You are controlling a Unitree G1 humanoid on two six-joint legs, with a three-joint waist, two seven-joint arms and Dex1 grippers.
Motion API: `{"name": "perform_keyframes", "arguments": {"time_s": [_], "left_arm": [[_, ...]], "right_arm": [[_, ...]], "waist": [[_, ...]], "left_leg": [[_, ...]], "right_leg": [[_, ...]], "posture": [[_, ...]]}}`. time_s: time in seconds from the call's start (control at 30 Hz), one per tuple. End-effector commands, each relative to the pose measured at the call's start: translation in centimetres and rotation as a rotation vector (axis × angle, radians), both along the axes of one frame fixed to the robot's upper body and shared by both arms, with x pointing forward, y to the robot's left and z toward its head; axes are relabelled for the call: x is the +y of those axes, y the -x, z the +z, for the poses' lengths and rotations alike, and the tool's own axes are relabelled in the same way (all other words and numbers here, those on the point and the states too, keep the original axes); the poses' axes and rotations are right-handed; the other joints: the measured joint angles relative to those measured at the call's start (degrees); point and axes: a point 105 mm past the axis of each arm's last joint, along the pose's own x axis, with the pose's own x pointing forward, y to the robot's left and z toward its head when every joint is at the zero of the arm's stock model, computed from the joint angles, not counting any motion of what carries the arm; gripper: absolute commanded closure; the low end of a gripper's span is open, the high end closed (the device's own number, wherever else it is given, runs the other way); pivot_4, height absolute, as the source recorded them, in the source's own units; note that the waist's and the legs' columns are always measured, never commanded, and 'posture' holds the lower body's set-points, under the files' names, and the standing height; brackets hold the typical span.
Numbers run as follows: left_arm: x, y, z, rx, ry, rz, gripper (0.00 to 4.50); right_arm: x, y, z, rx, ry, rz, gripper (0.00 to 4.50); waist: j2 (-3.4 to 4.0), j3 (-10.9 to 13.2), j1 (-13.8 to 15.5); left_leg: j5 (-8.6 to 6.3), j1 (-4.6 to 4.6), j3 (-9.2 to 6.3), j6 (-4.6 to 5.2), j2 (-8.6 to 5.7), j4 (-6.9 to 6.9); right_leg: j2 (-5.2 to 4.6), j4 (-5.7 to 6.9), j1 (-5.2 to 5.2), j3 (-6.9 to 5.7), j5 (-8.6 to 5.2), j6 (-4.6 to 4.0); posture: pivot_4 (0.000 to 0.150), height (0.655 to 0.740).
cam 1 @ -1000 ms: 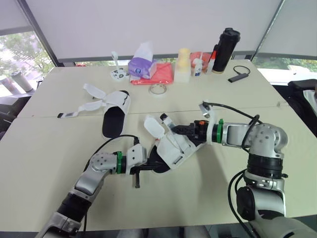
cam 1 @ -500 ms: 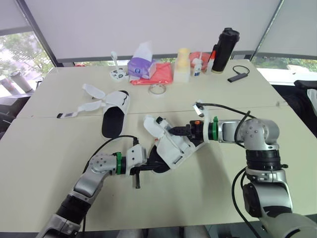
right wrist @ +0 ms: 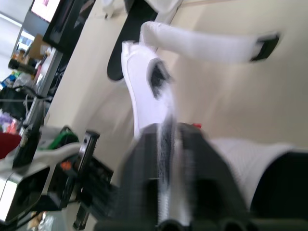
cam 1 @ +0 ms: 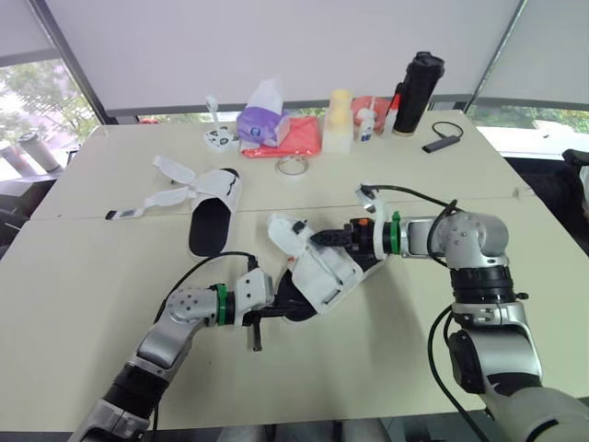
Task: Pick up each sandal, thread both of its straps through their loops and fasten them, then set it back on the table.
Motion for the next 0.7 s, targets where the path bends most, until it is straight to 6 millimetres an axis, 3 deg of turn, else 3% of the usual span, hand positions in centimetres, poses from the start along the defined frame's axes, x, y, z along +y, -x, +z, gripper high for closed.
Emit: {"name": "perform_keyframes", "arguments": {"time_s": [0.03,0.1,0.17,0.3,0.4,0.7], "left_arm": [[-0.1,0.8,-0.9,0.032,-0.022,-0.019,4.50],[-0.2,0.8,-0.9,0.034,-0.021,-0.020,4.50],[-0.2,0.9,-0.9,0.036,-0.022,-0.021,4.50],[-0.2,0.8,-1.0,0.036,-0.023,-0.023,4.50],[-0.2,0.7,-0.9,0.034,-0.024,-0.026,4.50],[-0.1,0.6,-0.8,0.028,-0.028,-0.024,4.50]], "right_arm": [[-0.3,-0.4,1.4,-0.048,-0.022,-0.014,1.70],[-0.5,-0.4,2.1,-0.084,-0.029,-0.015,0.60],[-0.7,-0.7,3.1,-0.140,-0.043,-0.025,0.08],[-0.5,-0.2,5.2,-0.209,-0.050,0.043,0.08],[0.6,1.5,6.5,-0.268,-0.027,0.206,0.08],[2.4,2.5,3.7,-0.287,0.234,0.551,0.08]], "waist": [[0.00,0.0,0.0],[0.00,0.0,0.0],[0.00,0.0,0.0],[0.01,0.0,0.0],[0.02,0.0,0.0],[0.01,0.0,-0.1]], "left_leg": [[0.00,0.00,0.00,0.00,0.00,-0.01],[0.00,-0.02,0.00,0.00,0.00,-0.03],[0.00,-0.02,0.00,0.00,0.00,-0.04],[0.00,-0.02,0.01,0.00,0.00,-0.03],[0.00,-0.02,0.02,0.00,0.00,-0.03],[-0.01,-0.02,0.04,0.00,0.00,-0.01]], "right_leg": [[0.00,-0.01,-0.01,0.00,0.00,0.00],[-0.01,0.00,-0.03,0.00,0.00,0.00],[-0.01,0.00,-0.03,0.00,0.00,0.00],[-0.01,0.00,-0.03,0.00,0.00,0.00],[0.00,-0.01,-0.04,0.00,0.00,0.00],[-0.01,-0.03,-0.02,-0.03,0.00,0.01]], "posture": [[0.150,0.7400],[0.150,0.7400],[0.150,0.7400],[0.150,0.7400],[0.150,0.7400],[0.150,0.7400]]}}
